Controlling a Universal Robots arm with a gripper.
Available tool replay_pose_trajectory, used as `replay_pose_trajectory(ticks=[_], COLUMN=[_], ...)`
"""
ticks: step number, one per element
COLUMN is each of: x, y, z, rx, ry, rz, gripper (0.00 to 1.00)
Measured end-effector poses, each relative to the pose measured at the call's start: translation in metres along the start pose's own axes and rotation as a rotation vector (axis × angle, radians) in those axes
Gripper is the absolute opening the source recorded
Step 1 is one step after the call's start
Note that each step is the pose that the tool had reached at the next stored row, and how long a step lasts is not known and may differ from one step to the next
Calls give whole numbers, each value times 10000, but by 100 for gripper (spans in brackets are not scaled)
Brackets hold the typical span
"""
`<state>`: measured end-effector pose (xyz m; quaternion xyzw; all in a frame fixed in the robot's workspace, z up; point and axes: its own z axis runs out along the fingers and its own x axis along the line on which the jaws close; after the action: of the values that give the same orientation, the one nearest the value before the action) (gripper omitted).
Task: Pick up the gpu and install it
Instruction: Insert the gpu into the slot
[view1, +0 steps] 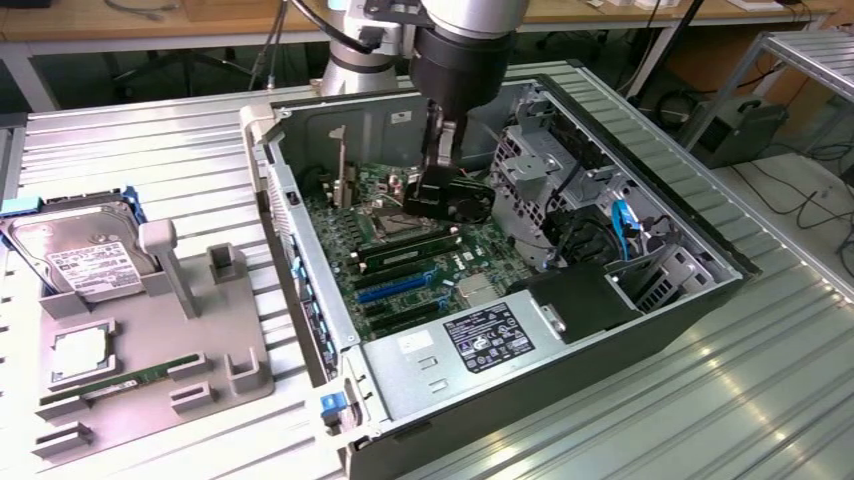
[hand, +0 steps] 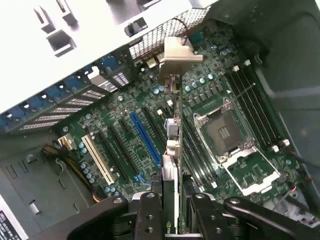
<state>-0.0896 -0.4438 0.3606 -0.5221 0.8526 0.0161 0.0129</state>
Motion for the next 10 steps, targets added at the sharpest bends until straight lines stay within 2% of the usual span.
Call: replay_pose_trajectory(ticks=[10], x=[3], y=[-1], z=[69], rx=[-78], ry=[29], rz=[-2010], gripper=[26])
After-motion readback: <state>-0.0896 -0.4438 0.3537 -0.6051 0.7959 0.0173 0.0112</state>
